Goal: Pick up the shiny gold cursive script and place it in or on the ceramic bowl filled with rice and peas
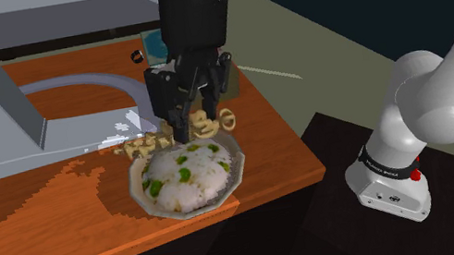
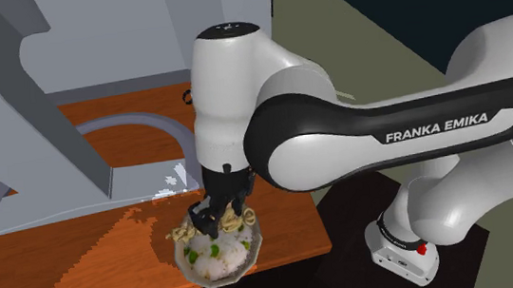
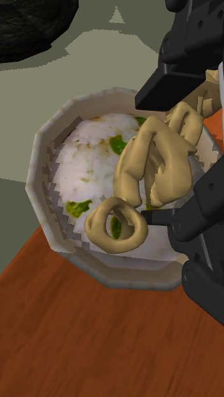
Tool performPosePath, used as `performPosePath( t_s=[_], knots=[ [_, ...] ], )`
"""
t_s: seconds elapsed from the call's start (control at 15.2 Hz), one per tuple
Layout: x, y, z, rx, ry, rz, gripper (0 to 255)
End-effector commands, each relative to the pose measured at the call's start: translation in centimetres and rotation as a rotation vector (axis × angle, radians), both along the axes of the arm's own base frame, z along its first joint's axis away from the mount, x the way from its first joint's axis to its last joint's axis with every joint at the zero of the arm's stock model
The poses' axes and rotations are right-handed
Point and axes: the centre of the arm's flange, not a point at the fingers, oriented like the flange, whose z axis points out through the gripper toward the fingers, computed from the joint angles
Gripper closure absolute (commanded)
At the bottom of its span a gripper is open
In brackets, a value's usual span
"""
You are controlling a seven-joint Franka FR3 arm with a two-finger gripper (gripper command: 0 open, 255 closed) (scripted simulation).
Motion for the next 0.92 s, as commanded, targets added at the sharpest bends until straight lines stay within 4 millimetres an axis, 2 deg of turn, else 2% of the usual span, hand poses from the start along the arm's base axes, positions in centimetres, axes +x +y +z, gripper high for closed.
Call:
performPosePath(
  t_s=[0.0, 0.26, 0.79, 0.86],
  knots=[
    [0.1, -0.1, -1.0, 0.000, 0.000, 0.000, 255],
    [0.1, -0.1, -3.1, 0.000, 0.000, 0.000, 255],
    [0.1, -0.1, -3.2, 0.000, 0.000, 0.000, 255],
    [0.1, -0.1, -3.2, 0.000, 0.000, 0.000, 0]
  ],
)
